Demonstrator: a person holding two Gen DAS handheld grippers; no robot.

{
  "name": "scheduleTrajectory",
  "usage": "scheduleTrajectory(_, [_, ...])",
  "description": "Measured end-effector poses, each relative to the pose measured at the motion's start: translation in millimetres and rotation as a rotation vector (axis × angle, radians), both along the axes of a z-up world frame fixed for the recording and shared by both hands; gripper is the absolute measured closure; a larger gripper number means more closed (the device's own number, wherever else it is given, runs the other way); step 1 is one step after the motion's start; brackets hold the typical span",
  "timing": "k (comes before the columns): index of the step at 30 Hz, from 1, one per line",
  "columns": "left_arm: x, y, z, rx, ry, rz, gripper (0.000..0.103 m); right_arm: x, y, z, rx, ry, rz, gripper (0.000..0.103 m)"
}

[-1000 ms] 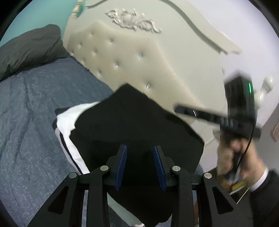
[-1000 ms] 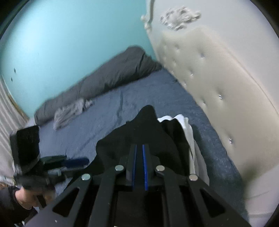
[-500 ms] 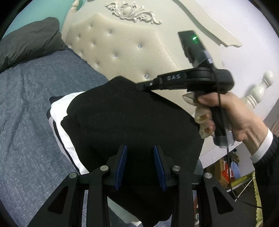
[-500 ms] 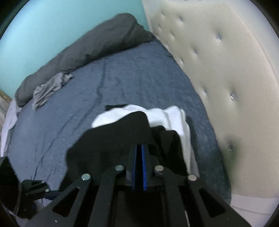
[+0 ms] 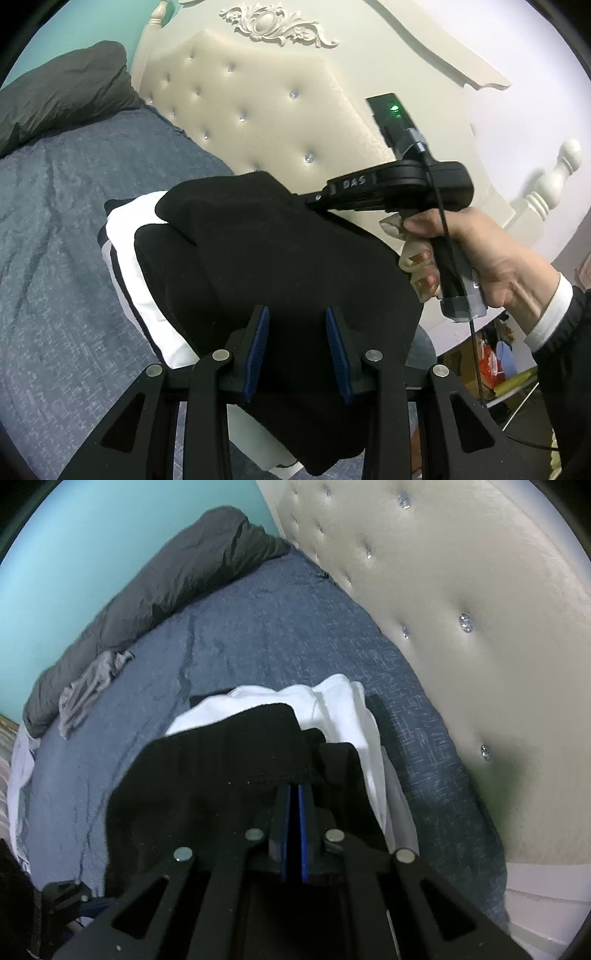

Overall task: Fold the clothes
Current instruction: 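Lower the black hoodie onto the folded clothes stack with both tools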

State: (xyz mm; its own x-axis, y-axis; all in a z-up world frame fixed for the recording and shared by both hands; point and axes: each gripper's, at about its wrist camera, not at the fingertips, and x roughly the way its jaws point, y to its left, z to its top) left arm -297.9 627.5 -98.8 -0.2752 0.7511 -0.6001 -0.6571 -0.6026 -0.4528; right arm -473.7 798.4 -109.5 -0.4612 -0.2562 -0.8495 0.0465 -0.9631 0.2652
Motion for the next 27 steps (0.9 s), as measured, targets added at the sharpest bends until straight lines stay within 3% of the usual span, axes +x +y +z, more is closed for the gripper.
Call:
scheduleTrajectory(8, [2, -4, 6, -0.012, 0.016, 0.008, 0.069, 62, 4, 43, -0.046, 0.173, 0.023, 0.100])
scheduleTrajectory(13, [3, -4, 6, -0.015, 0.025, 0.023, 0.069, 104, 15, 34, -0.065, 0.204, 0.027, 0.100])
scheduleTrajectory(19, [11, -3, 4, -0.025, 0.048, 0.044, 0.069, 127, 21, 12, -0.075, 0.237, -0.033, 0.100])
scheduleTrajectory(27, [14, -16, 22, -0.041, 0.064, 0.091, 0.069, 158, 6, 39, -0.052, 0.330, -0.091, 0.100])
